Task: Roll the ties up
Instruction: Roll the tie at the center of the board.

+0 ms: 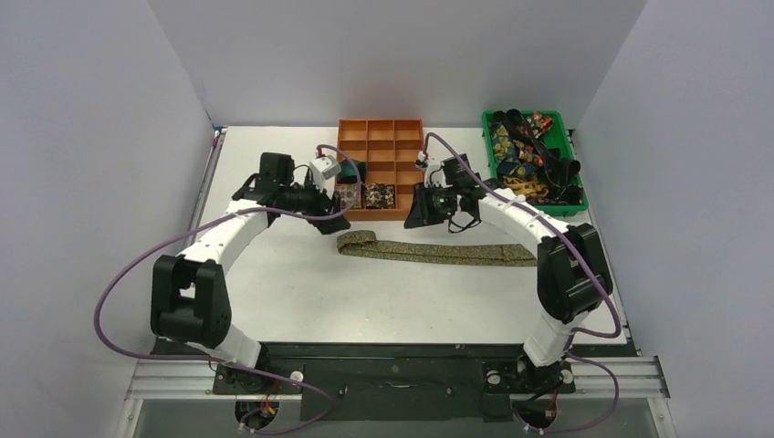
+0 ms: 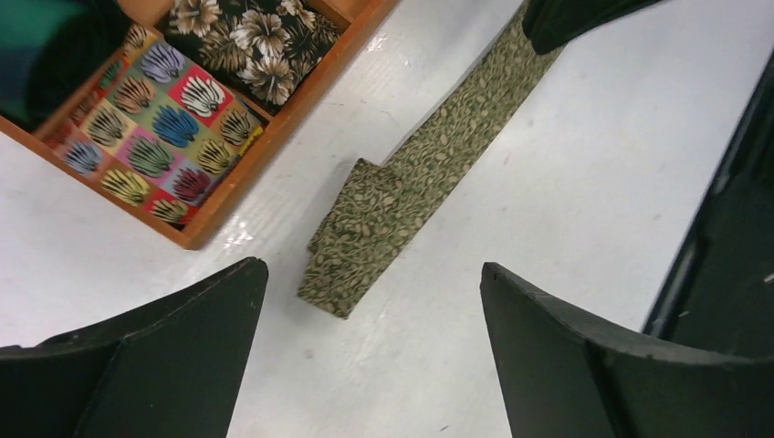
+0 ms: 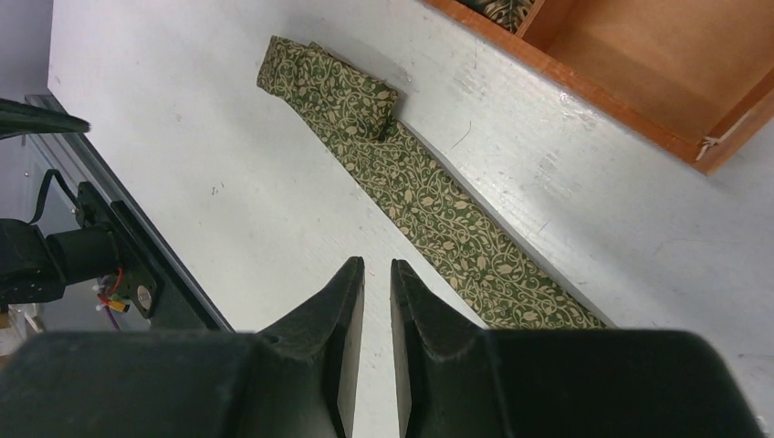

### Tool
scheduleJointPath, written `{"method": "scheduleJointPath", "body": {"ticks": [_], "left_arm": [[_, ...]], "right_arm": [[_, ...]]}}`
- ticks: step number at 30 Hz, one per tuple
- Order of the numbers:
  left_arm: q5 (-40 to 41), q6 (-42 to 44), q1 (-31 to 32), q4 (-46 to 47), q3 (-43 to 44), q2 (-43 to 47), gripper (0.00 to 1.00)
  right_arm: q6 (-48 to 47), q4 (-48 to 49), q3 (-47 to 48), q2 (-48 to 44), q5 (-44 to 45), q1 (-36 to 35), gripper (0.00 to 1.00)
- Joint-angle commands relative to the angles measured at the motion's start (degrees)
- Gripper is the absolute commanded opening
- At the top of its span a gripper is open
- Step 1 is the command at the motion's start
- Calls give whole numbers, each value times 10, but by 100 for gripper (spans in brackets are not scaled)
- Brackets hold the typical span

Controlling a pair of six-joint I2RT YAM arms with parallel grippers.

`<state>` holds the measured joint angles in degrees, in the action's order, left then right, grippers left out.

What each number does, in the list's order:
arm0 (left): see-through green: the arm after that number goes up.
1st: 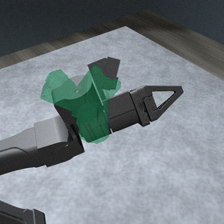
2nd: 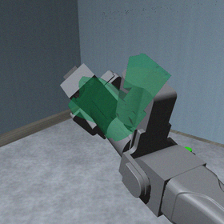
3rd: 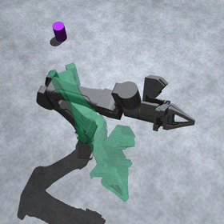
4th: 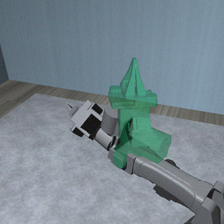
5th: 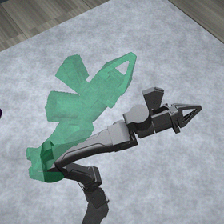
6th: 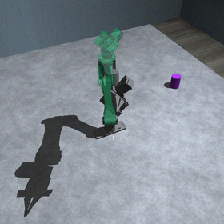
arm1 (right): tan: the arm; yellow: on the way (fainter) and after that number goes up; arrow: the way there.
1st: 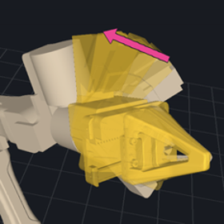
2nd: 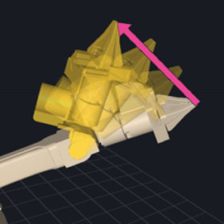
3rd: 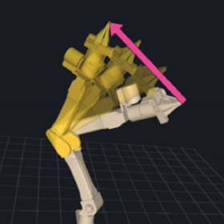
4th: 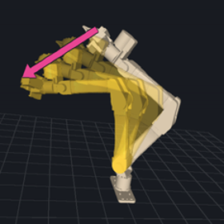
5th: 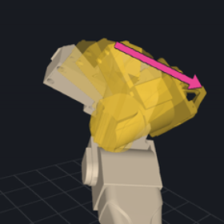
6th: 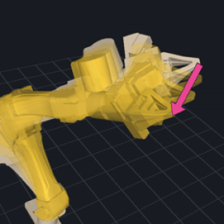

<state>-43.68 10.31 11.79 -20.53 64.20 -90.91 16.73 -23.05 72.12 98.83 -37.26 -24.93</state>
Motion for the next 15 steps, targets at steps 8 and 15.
{"method": "scheduleJointPath", "body": {"ticks": [8,15], "left_arm": [[67,472,48,-104,-9,-50,95],[112,519,80,-124,40,-135,97]], "right_arm": [[-48,-21,21,3,14,-5,14],[-79,-54,14,-28,28,12,15]]}}
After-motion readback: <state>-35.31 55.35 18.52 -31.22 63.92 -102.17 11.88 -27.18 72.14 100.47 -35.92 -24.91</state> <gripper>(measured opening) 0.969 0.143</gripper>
